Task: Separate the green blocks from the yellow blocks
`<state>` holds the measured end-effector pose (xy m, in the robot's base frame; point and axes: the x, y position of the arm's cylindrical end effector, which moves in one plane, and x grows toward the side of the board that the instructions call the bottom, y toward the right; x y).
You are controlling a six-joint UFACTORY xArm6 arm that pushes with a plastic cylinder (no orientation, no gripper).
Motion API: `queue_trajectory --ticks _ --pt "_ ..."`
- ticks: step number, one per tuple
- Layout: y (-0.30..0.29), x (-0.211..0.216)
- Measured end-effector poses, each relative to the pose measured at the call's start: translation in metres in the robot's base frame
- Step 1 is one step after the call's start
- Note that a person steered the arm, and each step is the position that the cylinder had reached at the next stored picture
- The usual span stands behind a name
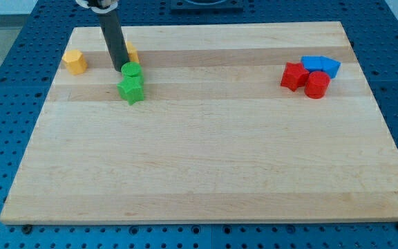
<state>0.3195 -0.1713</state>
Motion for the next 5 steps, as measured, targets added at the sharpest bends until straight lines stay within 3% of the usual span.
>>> queue_trajectory --ticks 5 --pt "-0.0013 -0.0001"
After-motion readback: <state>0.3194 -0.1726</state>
